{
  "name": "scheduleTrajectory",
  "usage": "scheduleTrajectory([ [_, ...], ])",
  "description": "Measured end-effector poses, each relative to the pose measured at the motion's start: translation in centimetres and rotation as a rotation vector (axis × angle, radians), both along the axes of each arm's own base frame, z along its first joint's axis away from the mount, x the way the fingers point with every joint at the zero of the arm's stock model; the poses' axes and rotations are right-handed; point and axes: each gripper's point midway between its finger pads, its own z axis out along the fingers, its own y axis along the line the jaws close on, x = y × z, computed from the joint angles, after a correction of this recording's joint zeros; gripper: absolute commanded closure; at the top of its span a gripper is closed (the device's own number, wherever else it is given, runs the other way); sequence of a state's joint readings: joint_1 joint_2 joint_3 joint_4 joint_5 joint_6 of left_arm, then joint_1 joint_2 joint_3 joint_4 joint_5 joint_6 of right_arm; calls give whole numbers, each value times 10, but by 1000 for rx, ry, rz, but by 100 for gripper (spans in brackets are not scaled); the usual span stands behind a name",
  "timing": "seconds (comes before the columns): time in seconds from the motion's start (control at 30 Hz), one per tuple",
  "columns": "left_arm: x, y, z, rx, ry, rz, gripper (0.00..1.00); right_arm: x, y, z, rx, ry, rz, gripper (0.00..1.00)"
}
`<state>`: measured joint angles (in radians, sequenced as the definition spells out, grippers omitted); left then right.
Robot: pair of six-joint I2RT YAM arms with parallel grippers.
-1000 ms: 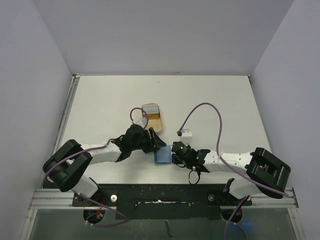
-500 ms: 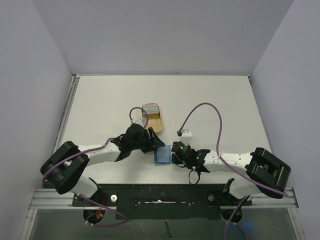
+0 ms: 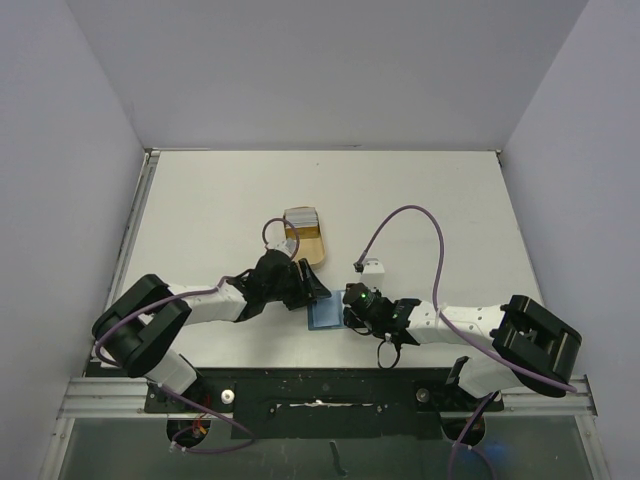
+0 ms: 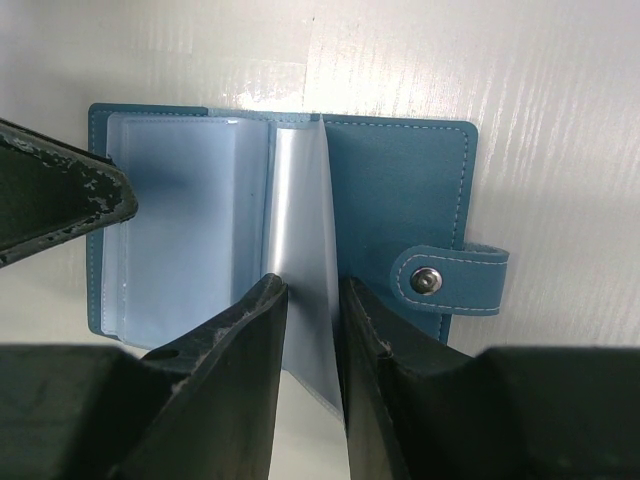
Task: Put the credit cards into the card holder
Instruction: Turn over the card slot in the card holder.
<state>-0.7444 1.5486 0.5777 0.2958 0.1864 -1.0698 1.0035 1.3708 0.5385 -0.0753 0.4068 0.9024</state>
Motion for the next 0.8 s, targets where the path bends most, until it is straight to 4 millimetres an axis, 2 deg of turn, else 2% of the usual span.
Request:
scheduleTrajectory([
  [0.5, -1, -18, 2, -76, 14, -16, 49, 0, 0, 0, 1, -1, 0, 71],
  [0.8, -4, -30, 18, -176, 21, -21, 49, 1, 2, 0, 6, -5, 2, 71],
])
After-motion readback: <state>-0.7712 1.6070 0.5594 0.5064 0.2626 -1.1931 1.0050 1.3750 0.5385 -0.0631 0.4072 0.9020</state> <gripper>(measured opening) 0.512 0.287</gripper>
